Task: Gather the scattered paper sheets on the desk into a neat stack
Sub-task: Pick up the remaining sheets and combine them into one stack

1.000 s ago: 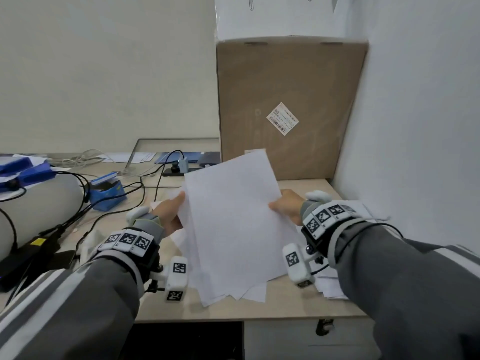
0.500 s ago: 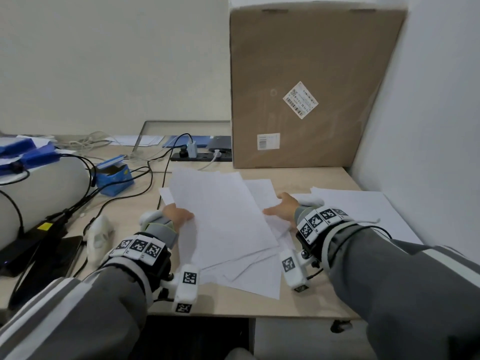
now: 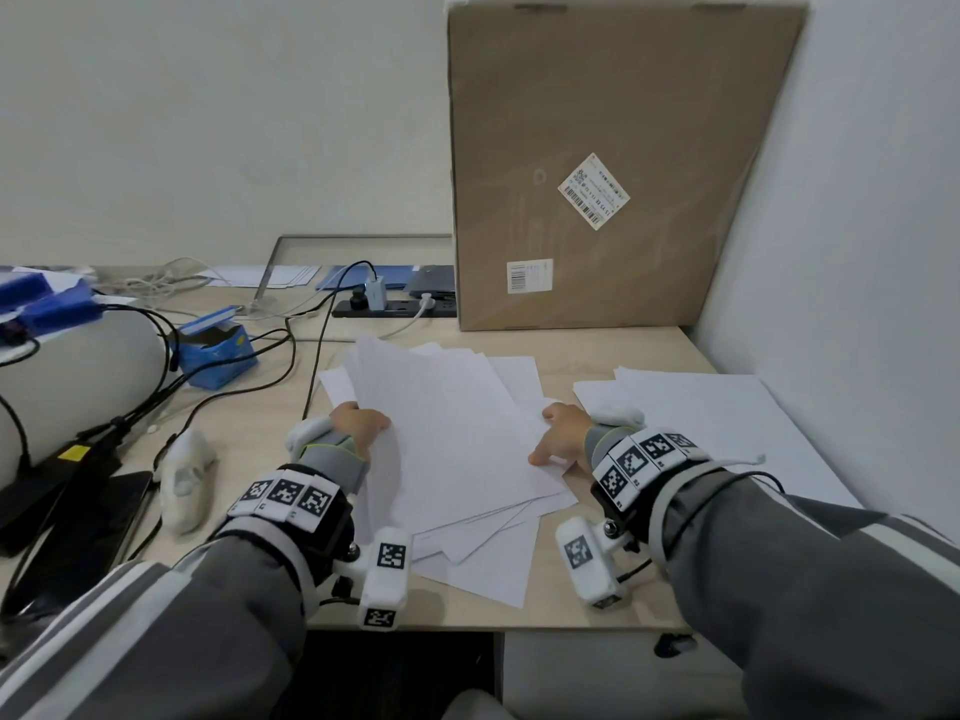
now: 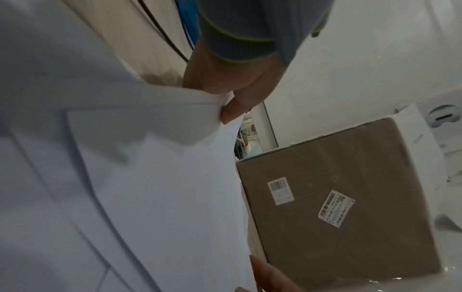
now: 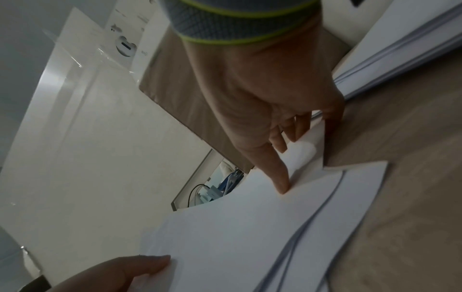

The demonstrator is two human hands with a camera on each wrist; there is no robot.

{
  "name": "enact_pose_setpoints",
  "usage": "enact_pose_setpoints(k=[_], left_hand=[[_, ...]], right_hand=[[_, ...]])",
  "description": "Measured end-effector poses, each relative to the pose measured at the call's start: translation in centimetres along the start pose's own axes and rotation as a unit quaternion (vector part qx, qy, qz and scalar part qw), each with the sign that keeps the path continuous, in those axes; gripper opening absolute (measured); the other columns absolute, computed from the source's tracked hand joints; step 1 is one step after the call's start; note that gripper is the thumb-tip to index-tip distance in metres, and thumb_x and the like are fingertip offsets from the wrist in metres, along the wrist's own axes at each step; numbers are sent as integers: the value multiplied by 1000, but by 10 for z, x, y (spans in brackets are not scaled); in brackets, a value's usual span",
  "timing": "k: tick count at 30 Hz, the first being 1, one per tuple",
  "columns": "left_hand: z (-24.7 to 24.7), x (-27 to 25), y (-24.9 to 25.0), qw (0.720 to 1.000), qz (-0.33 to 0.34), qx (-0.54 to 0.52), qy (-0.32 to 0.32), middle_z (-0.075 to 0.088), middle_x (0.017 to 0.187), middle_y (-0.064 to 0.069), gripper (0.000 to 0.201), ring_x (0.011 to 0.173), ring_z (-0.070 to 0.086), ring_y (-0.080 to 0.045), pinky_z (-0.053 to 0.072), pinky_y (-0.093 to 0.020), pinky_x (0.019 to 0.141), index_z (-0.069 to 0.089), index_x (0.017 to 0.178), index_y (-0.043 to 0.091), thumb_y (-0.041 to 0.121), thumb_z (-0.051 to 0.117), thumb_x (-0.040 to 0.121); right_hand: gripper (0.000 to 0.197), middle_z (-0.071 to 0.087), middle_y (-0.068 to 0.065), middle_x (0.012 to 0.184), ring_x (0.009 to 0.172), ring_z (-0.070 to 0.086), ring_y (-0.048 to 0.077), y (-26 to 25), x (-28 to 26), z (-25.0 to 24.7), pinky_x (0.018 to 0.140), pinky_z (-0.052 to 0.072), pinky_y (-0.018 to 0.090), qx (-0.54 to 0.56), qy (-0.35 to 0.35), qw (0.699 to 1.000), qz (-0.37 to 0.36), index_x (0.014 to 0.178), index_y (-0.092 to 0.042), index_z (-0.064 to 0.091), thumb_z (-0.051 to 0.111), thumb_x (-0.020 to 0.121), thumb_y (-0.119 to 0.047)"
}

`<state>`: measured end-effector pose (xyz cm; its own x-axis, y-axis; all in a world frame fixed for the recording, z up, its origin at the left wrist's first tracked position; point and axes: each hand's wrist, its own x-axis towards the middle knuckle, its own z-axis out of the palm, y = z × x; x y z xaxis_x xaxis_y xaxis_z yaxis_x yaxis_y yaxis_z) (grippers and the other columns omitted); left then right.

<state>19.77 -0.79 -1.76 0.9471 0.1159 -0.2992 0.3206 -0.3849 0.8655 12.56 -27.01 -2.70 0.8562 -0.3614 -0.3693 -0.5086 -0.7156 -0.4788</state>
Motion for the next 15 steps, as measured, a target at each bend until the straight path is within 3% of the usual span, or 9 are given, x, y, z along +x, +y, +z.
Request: enact_pose_setpoints(k=[5, 8, 11, 13, 15], left_hand=[[-1, -8, 4, 999, 12, 37, 28, 60, 122, -22, 37, 111, 58, -37, 45, -42, 99, 56, 121, -5, 4, 62, 85], [-1, -5, 4, 999, 23, -32, -25, 61, 110, -19, 43, 98, 57, -28, 46, -45, 97, 55, 124, -3, 1, 64, 82], [-7, -2, -2, 994, 10, -110, -27, 61, 103, -20, 30, 96, 60, -36, 50, -48, 89, 60, 107, -6, -4, 65, 78], [-12, 3, -6, 988, -10, -157, -6, 64, 105, -19, 46, 93, 63, -37, 50, -47, 85, 58, 108, -5, 5, 76, 67], [-15, -2, -6, 984, -29, -171, -35, 66, 107, -22, 59, 90, 65, -38, 52, -51, 86, 58, 115, -3, 14, 80, 63]], right_hand=[[92, 45, 5, 136, 125, 46, 30, -4, -4, 4, 102, 44, 46, -43, -3, 999, -13, 140, -14, 40, 83, 60, -30], [89, 50, 6, 130, 118, 51, 31, -3, -7, 4, 97, 47, 47, -67, -2, 998, -17, 134, -11, 45, 82, 56, -35], [87, 48, 6, 132, 119, 49, 31, -1, -9, 4, 97, 47, 47, -62, -7, 998, -18, 135, -11, 41, 81, 62, -35], [88, 48, 6, 133, 120, 49, 31, -1, -9, 5, 98, 46, 47, -64, -11, 998, -18, 135, -10, 40, 81, 62, -35], [88, 50, 7, 131, 119, 51, 31, -1, -9, 4, 98, 46, 47, -69, -5, 997, -25, 133, -10, 42, 81, 59, -38]])
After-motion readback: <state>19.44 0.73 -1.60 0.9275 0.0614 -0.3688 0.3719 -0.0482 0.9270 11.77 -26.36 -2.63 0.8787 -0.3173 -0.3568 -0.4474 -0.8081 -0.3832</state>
